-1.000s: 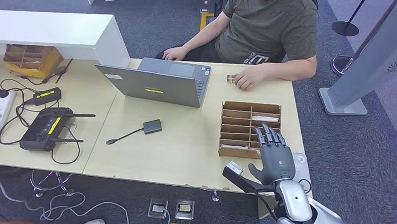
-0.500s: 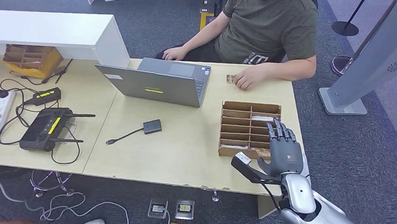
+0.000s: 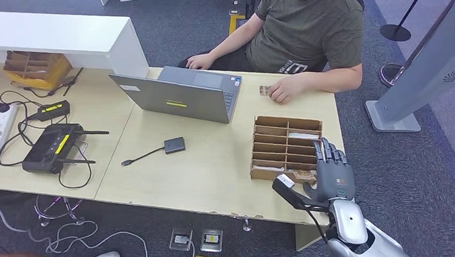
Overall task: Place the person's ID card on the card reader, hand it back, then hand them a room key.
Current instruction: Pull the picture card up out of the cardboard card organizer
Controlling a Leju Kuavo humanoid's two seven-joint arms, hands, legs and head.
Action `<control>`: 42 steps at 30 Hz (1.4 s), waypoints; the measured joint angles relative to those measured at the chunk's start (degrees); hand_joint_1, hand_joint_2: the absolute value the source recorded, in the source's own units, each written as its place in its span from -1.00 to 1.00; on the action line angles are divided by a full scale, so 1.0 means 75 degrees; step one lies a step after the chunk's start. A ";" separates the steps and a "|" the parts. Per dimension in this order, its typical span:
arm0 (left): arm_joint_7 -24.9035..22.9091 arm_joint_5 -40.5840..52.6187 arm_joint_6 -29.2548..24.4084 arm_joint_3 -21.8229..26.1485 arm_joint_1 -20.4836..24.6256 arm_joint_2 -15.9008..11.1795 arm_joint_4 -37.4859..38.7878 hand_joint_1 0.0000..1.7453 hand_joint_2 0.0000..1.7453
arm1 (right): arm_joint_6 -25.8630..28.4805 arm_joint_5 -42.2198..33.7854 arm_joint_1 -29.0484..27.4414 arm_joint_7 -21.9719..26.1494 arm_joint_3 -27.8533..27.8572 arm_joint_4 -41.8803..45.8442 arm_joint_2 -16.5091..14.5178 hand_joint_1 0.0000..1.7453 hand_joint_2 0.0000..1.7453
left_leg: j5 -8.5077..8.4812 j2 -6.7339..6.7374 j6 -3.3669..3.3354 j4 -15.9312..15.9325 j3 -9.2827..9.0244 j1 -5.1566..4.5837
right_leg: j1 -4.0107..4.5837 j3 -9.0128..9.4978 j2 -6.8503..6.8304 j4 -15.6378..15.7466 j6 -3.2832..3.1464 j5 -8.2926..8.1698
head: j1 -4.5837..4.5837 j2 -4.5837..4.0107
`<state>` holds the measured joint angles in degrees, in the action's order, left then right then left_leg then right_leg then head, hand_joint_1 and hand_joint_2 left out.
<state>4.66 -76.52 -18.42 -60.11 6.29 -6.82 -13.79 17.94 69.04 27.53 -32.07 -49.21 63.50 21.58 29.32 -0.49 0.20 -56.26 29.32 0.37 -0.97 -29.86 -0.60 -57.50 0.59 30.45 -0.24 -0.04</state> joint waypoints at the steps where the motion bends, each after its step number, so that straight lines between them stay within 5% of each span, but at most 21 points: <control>1: 0.0000 -0.0001 -0.0002 0.0000 0.0000 0.0000 0.0000 -1.00 -1.00 | -0.0012 -0.0039 -0.0034 0.0015 0.0005 0.0001 0.0015 -1.00 1.00 | 0.0000 0.0000 0.0000 0.0000 0.0000 0.0000 | 0.0000 0.0000 -0.0001 0.0000 0.0000 0.0000 | 0.0000 0.0000; 36: -0.0001 -0.0083 -0.0037 0.0003 0.0000 -0.0038 0.0000 -1.00 -1.00 | 0.0084 -0.0509 -0.0162 0.0532 -0.0109 0.0073 -0.0116 -0.99 1.00 | 0.0000 -0.0001 0.0000 0.0000 0.0004 0.0001 | 0.0001 0.0003 -0.0003 -0.0002 0.0000 0.0000 | 0.0000 0.0000; 37: -0.0002 -0.0085 -0.0041 0.0003 0.0000 -0.0038 0.0000 -1.00 -1.00 | 0.0090 -0.0536 -0.0156 0.0538 -0.0114 0.0053 -0.0122 -0.94 1.00 | 0.0000 -0.0001 0.0000 0.0000 0.0004 0.0001 | 0.0001 0.0003 -0.0003 -0.0001 0.0000 0.0000 | 0.0000 0.0000; 41: -0.0009 -0.0103 -0.0055 0.0003 0.0000 -0.0038 0.0000 -1.00 -1.00 | 0.0141 -0.0658 -0.0121 0.0580 -0.0148 -0.0050 -0.0156 1.00 1.00 | 0.0000 -0.0001 0.0000 0.0000 0.0004 0.0001 | 0.0001 0.0002 -0.0003 -0.0001 0.0000 0.0000 | 0.0000 0.0000; 42: -0.0009 -0.0104 -0.0057 0.0003 0.0000 -0.0038 0.0000 -1.00 -1.00 | 0.0160 -0.0683 -0.0111 0.0597 -0.0168 -0.0079 -0.0163 1.00 1.00 | 0.0000 -0.0001 0.0000 0.0000 0.0004 0.0001 | 0.0001 0.0002 -0.0003 -0.0001 0.0000 0.0000 | 0.0000 -0.0001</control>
<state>4.59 -77.30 -18.85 -60.08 6.29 -7.10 -13.79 19.15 63.92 26.69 -27.59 -50.47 62.91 20.36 29.31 -0.49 0.20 -56.26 29.34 0.38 -0.97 -29.84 -0.62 -57.51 0.59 30.45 -0.24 -0.05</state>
